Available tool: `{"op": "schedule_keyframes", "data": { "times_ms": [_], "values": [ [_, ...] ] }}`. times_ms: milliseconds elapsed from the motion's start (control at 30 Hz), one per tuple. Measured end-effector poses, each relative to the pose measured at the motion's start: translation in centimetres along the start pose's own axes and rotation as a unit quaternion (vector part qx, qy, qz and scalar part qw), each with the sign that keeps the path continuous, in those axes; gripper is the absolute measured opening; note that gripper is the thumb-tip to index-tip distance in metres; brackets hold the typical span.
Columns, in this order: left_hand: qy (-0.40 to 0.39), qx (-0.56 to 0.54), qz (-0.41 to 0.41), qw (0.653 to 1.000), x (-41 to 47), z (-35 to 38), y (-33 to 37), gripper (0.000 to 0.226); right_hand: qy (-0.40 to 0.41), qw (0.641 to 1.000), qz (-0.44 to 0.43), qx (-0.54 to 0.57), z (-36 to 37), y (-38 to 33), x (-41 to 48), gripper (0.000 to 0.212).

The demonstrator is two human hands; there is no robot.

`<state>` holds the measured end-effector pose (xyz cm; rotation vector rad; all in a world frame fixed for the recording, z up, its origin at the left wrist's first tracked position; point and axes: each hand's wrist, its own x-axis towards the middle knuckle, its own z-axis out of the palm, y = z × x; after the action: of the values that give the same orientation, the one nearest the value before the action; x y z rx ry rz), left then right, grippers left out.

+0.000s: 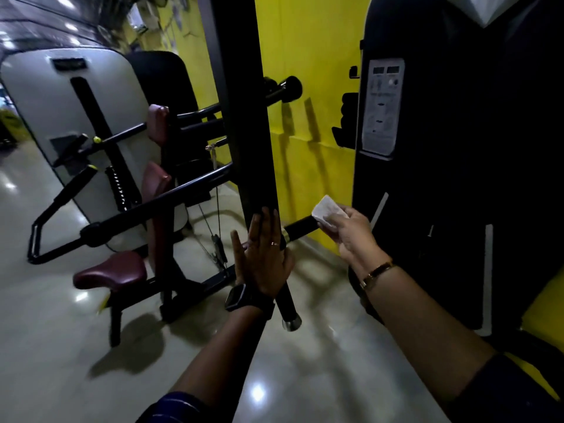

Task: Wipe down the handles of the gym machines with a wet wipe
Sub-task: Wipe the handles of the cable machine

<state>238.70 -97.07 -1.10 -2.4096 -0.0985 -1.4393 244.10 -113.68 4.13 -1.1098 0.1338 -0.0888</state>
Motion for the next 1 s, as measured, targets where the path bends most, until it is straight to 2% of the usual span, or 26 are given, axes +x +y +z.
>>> {"op": "schedule_keyframes", "data": {
  "times_ms": [33, 67, 133, 200, 267, 367, 433, 467, 533, 600, 700, 767, 900, 967, 1000],
  "values": [
    [0.006, 0.006, -0.001, 1.000, 0.5, -0.2, 0.1, 0.100, 0.000, 0.989, -0.079, -0.125, -0.1, 0.1, 0.1, 0.037],
    [0.008, 0.007, -0.004, 1.000, 1.0, -0.4, 0.2, 0.104, -0.003, 0.951, -0.176, -0.256, -0.1, 0.1, 0.1, 0.039],
    [0.010, -0.007, -0.013, 1.000, 1.5, -0.4, 0.5, 0.118, -0.073, 0.842, -0.342, -0.410, 0.3, 0.5, -0.6, 0.046],
    [0.014, -0.003, -0.021, 1.000, 1.5, 0.0, 0.7, 0.131, -0.196, 0.746, -0.421, -0.477, 1.3, 2.2, -1.3, 0.054],
    [0.029, 0.018, -0.034, 0.999, 1.4, 0.4, 1.1, 0.131, -0.241, 0.673, -0.472, -0.516, 1.2, 4.3, -1.5, 0.055],
    [0.037, 0.034, -0.040, 0.998, 1.4, 0.8, 1.3, 0.117, -0.226, 0.618, -0.531, -0.534, -1.1, 4.6, -0.3, 0.056],
    [0.021, 0.032, -0.039, 0.999, 1.5, 0.8, 1.5, 0.112, -0.179, 0.610, -0.542, -0.549, -2.8, 3.5, 1.6, 0.059],
    [0.018, 0.026, -0.043, 0.999, 1.6, 0.8, 1.6, 0.110, -0.147, 0.622, -0.532, -0.555, -3.4, 3.0, 2.7, 0.058],
    [0.024, 0.018, -0.054, 0.998, 1.5, 0.9, 1.8, 0.109, -0.098, 0.669, -0.488, -0.552, -4.0, 2.4, 4.0, 0.057],
    [0.032, 0.020, -0.061, 0.997, 1.4, 1.0, 2.0, 0.108, -0.092, 0.702, -0.458, -0.537, -3.6, 2.9, 3.7, 0.062],
    [0.029, 0.013, -0.061, 0.998, 1.3, 1.1, 2.0, 0.102, -0.120, 0.719, -0.461, -0.506, -1.6, 4.5, 0.6, 0.065],
    [0.023, 0.017, -0.057, 0.998, 1.3, 1.2, 1.9, 0.095, -0.155, 0.706, -0.477, -0.501, 0.0, 5.9, -1.9, 0.062],
    [0.018, 0.025, -0.051, 0.998, 1.0, 1.3, 1.5, 0.103, -0.192, 0.661, -0.525, -0.501, 0.0, 6.1, -1.9, 0.062],
    [0.019, 0.025, -0.048, 0.998, 1.0, 1.2, 1.4, 0.112, -0.182, 0.631, -0.546, -0.520, -1.2, 4.9, 0.2, 0.057],
    [0.019, 0.026, -0.045, 0.998, 1.0, 1.0, 1.4, 0.113, -0.161, 0.629, -0.542, -0.534, -1.6, 4.4, 1.4, 0.062]
  ]
}}
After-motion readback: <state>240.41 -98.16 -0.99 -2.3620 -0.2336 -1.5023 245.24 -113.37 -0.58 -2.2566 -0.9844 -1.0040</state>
